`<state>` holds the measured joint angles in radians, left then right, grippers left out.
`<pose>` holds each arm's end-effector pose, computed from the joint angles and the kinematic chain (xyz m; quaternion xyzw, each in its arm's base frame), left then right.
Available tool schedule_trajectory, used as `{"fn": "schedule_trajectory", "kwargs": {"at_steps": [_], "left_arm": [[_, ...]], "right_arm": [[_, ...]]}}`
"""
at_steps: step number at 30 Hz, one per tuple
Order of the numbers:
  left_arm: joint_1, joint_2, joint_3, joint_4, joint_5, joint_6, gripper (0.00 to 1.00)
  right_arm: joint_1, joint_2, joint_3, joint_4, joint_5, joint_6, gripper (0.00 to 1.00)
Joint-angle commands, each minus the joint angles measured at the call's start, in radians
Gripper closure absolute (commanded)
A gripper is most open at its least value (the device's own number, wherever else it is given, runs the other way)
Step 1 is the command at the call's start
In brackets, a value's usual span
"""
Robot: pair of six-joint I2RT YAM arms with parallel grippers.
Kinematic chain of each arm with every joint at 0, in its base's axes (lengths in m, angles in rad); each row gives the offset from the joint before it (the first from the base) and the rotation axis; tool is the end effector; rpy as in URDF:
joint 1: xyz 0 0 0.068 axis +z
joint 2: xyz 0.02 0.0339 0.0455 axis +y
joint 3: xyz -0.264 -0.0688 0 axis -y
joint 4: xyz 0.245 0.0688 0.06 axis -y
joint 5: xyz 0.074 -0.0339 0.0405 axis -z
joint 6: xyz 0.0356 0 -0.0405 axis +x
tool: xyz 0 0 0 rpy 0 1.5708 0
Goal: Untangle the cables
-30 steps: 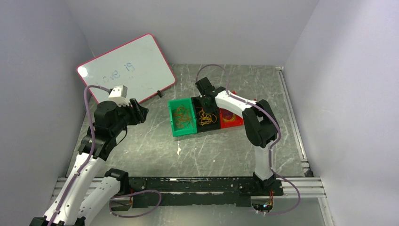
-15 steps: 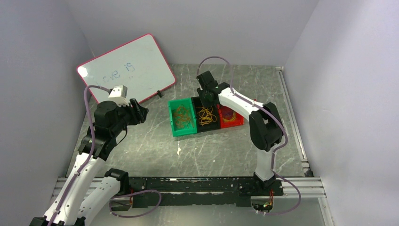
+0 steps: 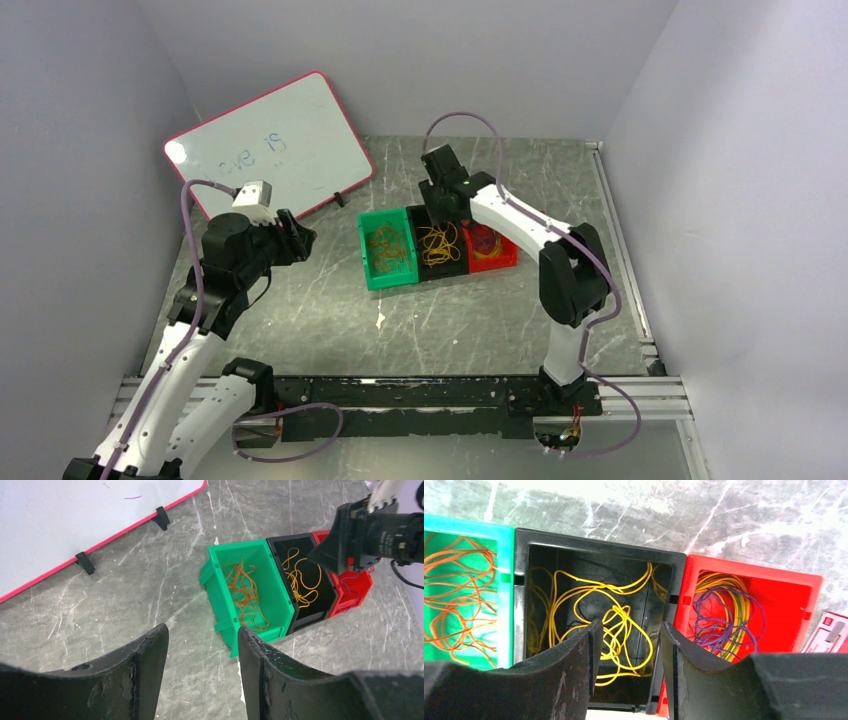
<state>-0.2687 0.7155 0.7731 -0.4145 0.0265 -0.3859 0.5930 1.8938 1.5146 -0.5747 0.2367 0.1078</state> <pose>0.1584 -0.0446 0.3224 -0.0406 0.8204 -0.1937 0.5365 0.3500 0.2258 0.2403 -0.1925 0.9270 -0.0022 0.3218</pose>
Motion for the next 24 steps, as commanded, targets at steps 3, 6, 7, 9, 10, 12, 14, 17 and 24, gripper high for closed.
{"fn": "schedule_trajectory", "kwargs": {"at_steps": [3,6,7,9,10,12,14,17,24], "left_arm": [[0.011,-0.002,0.002,0.007,0.0,-0.006,0.42],[0.011,-0.005,-0.001,0.008,-0.002,-0.009,0.42],[0.011,-0.006,-0.001,0.01,-0.001,-0.008,0.42],[0.011,-0.004,-0.003,0.012,0.0,-0.011,0.42],[0.011,-0.003,-0.003,0.013,0.002,-0.011,0.42],[0.011,-0.005,-0.007,0.017,0.005,-0.011,0.42],[0.011,-0.005,-0.013,0.023,0.01,-0.014,0.42],[0.011,-0.003,-0.019,0.032,0.02,-0.015,0.42],[0.011,0.001,-0.023,0.048,0.04,-0.016,0.42]], "right_arm": [[0.0,-0.141,-0.029,0.041,0.044,0.041,0.5],[-0.005,-0.216,-0.096,0.074,0.051,0.09,0.5],[-0.008,-0.244,-0.123,0.082,0.051,0.116,0.5],[-0.01,-0.301,-0.184,0.088,0.068,0.182,0.5],[-0.012,-0.334,-0.218,0.082,0.107,0.228,0.5],[-0.017,-0.424,-0.305,0.082,0.173,0.329,0.5],[-0.028,-0.513,-0.43,0.097,0.212,0.425,0.51],[-0.066,-0.634,-0.572,0.118,0.229,0.507,0.53],[-0.193,-0.687,-0.696,0.141,0.164,0.524,0.57]]}}
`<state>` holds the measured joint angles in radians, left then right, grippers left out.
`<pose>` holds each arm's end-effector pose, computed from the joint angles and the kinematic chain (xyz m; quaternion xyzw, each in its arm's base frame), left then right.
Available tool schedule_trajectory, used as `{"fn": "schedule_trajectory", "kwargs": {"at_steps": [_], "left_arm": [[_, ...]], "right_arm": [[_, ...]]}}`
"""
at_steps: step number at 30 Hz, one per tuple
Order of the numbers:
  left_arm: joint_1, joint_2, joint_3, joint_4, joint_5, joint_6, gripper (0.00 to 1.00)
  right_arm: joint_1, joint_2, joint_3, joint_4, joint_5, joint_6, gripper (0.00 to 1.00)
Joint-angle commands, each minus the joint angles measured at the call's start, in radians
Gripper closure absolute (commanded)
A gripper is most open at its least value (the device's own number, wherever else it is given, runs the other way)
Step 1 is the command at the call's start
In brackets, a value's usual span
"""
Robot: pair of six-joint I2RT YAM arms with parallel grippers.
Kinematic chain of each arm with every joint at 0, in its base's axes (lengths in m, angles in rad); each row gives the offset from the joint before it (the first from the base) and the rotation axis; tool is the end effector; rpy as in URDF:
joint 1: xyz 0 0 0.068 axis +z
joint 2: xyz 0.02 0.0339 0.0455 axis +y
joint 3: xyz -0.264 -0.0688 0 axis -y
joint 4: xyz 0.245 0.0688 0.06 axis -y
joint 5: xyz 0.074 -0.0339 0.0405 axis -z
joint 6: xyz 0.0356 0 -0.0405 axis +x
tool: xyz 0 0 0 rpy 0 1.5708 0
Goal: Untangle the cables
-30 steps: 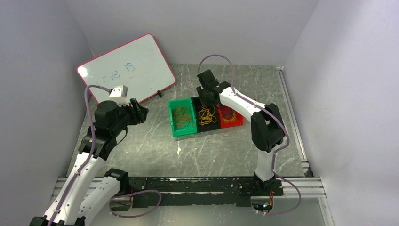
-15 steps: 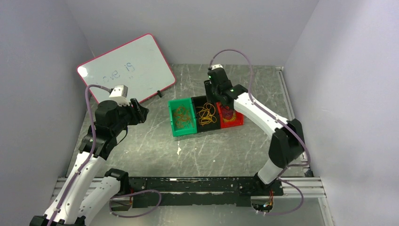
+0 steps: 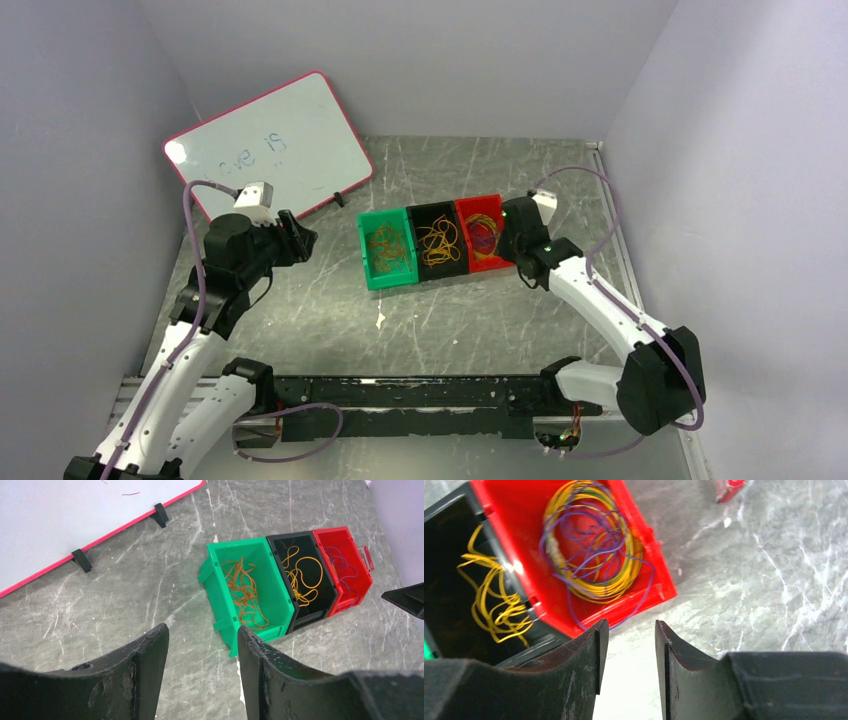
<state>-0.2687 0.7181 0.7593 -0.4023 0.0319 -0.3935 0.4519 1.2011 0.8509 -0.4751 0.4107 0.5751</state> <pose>0.1598 -0.0452 0.3185 -0.0422 0.8214 -0.1972 0.5334 0.2290 0.0954 0.2536 0.1302 0.9055 0.0097 0.4038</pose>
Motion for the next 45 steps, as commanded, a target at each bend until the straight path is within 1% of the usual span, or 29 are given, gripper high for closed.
{"fn": "schedule_trajectory", "kwargs": {"at_steps": [1,8,12,17,41,45], "left_arm": [[0.011,-0.004,-0.01,0.036,0.033,-0.009,0.42],[0.011,-0.017,-0.012,0.022,0.026,-0.011,0.42],[0.011,-0.02,-0.01,0.015,0.019,-0.009,0.42],[0.011,-0.019,-0.007,0.006,0.012,-0.003,0.42],[0.012,-0.028,-0.008,-0.004,-0.002,0.0,0.42],[0.011,-0.026,-0.008,-0.004,-0.002,0.001,0.42]], "right_arm": [[-0.062,0.015,-0.04,0.048,-0.016,0.059,0.58],[-0.099,0.056,-0.108,0.178,-0.056,0.095,0.61],[-0.107,0.077,-0.134,0.244,-0.046,0.122,0.64],[-0.118,0.107,-0.142,0.288,-0.052,0.135,0.66],[-0.146,0.187,-0.142,0.298,-0.098,0.116,0.67],[-0.15,0.204,-0.137,0.301,-0.104,0.111,0.68]]}}
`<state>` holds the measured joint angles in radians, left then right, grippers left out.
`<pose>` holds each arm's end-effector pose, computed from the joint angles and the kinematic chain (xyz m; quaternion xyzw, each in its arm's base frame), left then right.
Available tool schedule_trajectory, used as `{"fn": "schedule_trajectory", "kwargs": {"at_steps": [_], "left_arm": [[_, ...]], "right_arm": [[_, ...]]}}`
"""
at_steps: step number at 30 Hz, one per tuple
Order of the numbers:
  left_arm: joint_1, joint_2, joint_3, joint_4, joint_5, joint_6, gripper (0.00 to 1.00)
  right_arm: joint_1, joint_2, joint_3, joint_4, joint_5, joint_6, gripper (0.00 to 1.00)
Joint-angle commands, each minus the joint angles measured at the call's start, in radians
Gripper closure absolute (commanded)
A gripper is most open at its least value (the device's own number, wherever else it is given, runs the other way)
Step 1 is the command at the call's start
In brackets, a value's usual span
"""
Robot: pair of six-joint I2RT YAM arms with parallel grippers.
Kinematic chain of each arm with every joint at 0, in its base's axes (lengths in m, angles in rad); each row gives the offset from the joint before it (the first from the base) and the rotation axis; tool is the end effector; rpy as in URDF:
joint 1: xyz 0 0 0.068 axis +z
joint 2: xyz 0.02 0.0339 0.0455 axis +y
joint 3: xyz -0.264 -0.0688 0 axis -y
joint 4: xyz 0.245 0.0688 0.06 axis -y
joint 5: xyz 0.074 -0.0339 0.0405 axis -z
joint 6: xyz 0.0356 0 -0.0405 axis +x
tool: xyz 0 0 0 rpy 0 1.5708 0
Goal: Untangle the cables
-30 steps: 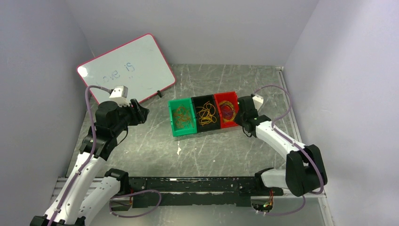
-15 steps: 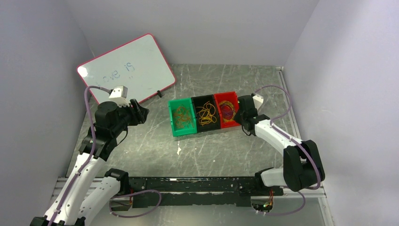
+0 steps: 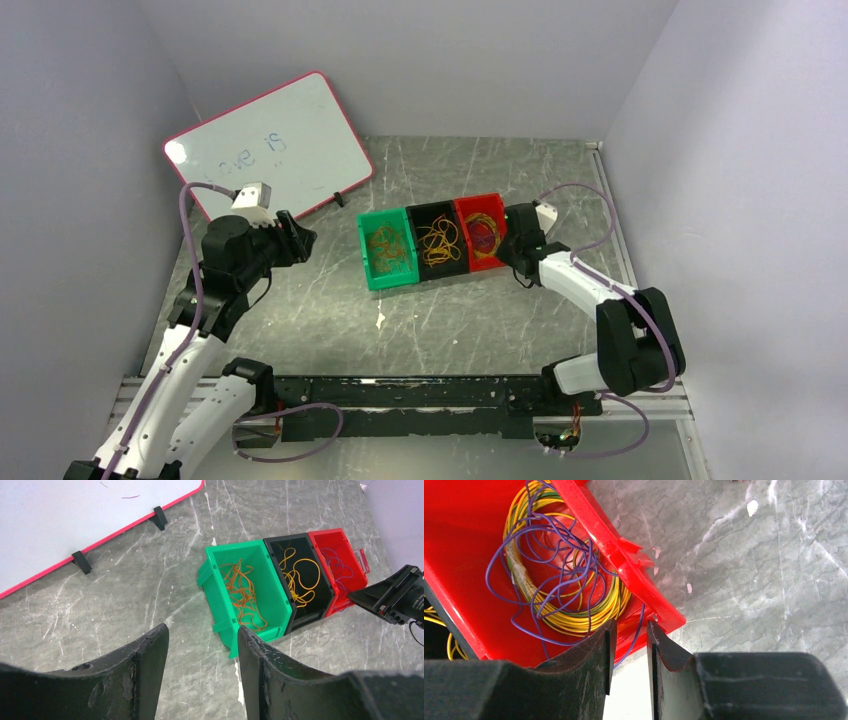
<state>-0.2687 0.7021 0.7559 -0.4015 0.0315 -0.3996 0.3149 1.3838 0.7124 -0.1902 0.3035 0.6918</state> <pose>0.1567 -0.0443 0.3197 -0.0445 0.8175 -0.2005 0.5381 0.2604 0.0736 0.1855 0.2252 0.9008 0.0414 0.3690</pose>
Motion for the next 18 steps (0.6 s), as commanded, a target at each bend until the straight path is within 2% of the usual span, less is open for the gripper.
{"fn": "schedule_trajectory", "kwargs": {"at_steps": [1,18], "left_arm": [[0.011,-0.01,-0.005,-0.004,-0.001,0.007,0.42],[0.011,-0.01,-0.007,-0.003,-0.003,0.007,0.42]], "right_arm": [[-0.015,0.024,0.003,0.017,0.002,-0.009,0.69],[-0.024,0.014,0.013,0.059,-0.028,-0.055,0.95]]}}
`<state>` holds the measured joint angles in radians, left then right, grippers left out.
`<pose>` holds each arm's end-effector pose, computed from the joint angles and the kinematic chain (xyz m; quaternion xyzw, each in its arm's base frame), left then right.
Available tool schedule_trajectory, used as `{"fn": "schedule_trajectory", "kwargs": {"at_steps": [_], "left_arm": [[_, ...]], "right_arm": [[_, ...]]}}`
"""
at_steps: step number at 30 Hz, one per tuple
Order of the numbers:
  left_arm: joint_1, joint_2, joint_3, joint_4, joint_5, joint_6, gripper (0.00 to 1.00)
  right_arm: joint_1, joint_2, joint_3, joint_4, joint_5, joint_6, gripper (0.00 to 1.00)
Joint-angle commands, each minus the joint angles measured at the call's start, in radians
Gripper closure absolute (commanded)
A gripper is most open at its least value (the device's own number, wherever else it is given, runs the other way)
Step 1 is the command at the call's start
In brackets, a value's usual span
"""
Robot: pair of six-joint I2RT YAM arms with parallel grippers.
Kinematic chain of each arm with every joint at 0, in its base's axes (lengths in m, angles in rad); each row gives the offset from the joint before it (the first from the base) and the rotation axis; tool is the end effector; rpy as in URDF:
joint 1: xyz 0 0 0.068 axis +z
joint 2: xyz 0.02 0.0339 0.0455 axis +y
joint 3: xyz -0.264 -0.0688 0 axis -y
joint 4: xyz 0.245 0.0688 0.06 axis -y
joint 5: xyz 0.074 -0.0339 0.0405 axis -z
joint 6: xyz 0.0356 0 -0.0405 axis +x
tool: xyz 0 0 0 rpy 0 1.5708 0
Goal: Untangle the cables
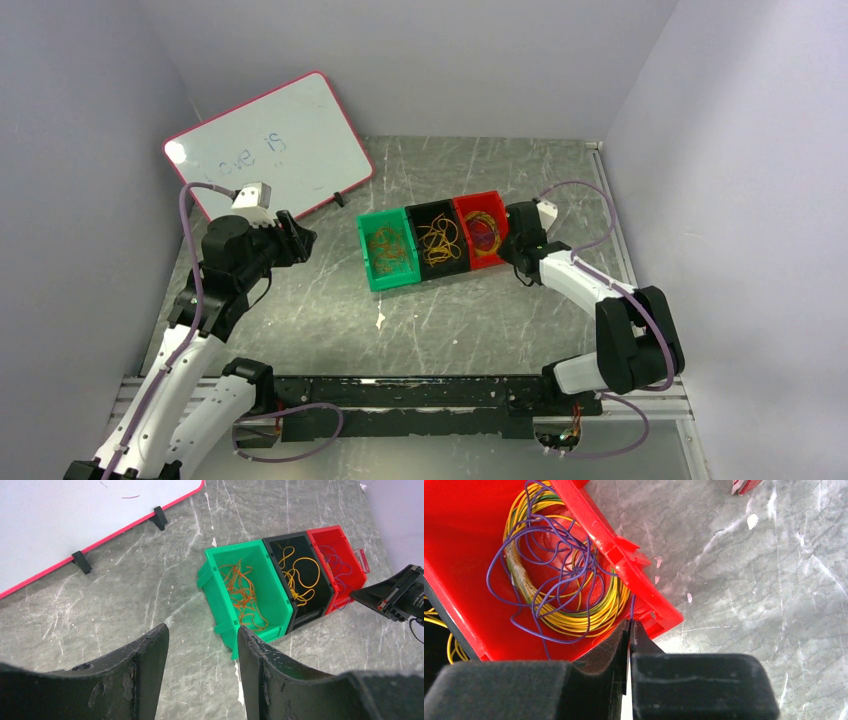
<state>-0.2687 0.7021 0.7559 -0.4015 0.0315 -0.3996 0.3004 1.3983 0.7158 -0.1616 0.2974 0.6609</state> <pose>0.1567 -0.0443 0.3197 -0.0445 0.8175 -0.2005 0.5381 0.2652 0.0712 0.1849 0.2175 0.9000 0.0397 0.3757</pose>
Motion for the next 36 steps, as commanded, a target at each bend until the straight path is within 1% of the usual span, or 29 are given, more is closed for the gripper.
{"fn": "schedule_trajectory", "kwargs": {"at_steps": [1,15,19,25,28,34,36], "left_arm": [[0.011,-0.009,-0.006,-0.004,-0.003,0.008,0.42],[0.011,-0.01,-0.001,-0.01,-0.007,0.005,0.42],[0.011,-0.008,0.003,-0.012,-0.008,0.008,0.42],[0.011,-0.006,0.003,-0.013,-0.011,0.007,0.42],[0.011,-0.008,0.003,-0.016,-0.014,0.008,0.42],[0.011,-0.008,-0.002,-0.016,-0.02,0.009,0.42],[0.011,-0.006,-0.006,-0.013,-0.017,0.007,0.42]], "right_arm": [[-0.01,0.002,0.014,0.034,-0.026,-0.027,0.95],[-0.01,0.01,0.07,0.086,-0.037,-0.079,0.98],[-0.011,0.05,0.104,0.099,-0.039,-0.108,0.99],[-0.01,0.152,0.165,0.121,-0.076,-0.171,0.99],[-0.01,0.193,0.194,0.108,-0.088,-0.191,0.99],[-0.009,0.197,0.193,0.097,-0.089,-0.208,0.99],[-0.009,0.194,0.192,0.088,-0.083,-0.219,0.97]]}}
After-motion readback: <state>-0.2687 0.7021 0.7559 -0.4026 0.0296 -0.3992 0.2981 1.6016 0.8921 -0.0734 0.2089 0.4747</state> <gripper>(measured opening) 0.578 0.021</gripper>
